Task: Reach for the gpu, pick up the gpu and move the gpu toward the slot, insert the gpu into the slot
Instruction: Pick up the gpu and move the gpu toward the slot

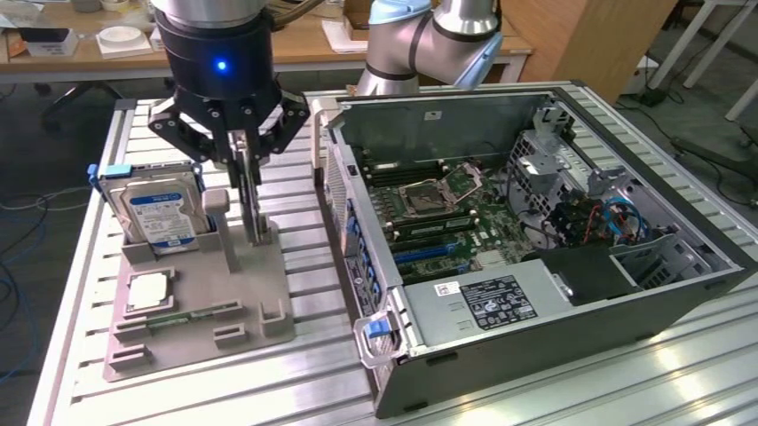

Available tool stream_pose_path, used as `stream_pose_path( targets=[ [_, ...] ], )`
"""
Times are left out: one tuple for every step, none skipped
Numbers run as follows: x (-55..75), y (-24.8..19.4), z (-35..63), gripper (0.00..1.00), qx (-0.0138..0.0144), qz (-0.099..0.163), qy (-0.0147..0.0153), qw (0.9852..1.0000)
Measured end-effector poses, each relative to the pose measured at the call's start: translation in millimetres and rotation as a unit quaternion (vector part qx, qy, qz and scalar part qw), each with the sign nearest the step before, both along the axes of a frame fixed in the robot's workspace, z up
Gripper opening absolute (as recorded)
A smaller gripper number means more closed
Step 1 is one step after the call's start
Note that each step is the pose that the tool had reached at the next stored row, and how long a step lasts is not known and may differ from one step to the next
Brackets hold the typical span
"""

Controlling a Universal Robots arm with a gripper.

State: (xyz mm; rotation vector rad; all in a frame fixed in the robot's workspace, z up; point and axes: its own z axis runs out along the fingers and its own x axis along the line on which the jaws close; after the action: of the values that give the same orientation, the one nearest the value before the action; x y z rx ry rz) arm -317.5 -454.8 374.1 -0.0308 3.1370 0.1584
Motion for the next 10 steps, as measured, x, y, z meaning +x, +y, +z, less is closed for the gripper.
stream_pose_path(
  targets=[
    [-0.1,0.0,0.8,0.26,0.0001,0.0,0.0,1.0],
    [-0.1,0.0,1.7,0.26,0.0002,0.0,0.0,1.0],
    [-0.2,0.0,2.4,0.26,0.0003,0.0,0.0,1.0],
    [-0.3,0.0,3.3,0.26,0.0004,0.0,0.0,1.0],
    [-0.4,0.0,4.1,0.26,0.0005,0.0,0.0,1.0],
    [-0.5,0.0,5.0,0.26,0.0006,0.0,0.0,1.0],
    [-0.5,0.0,5.8,0.26,0.0007,0.0,0.0,1.0],
    [-0.6,0.0,6.6,0.26,0.0008,0.0,0.0,1.0],
    [-0.7,0.0,7.4,0.26,0.001,0.0,0.0,1.0],
    [-0.8,0.0,8.3,0.26,0.001,0.0,0.0,1.0]
  ],
)
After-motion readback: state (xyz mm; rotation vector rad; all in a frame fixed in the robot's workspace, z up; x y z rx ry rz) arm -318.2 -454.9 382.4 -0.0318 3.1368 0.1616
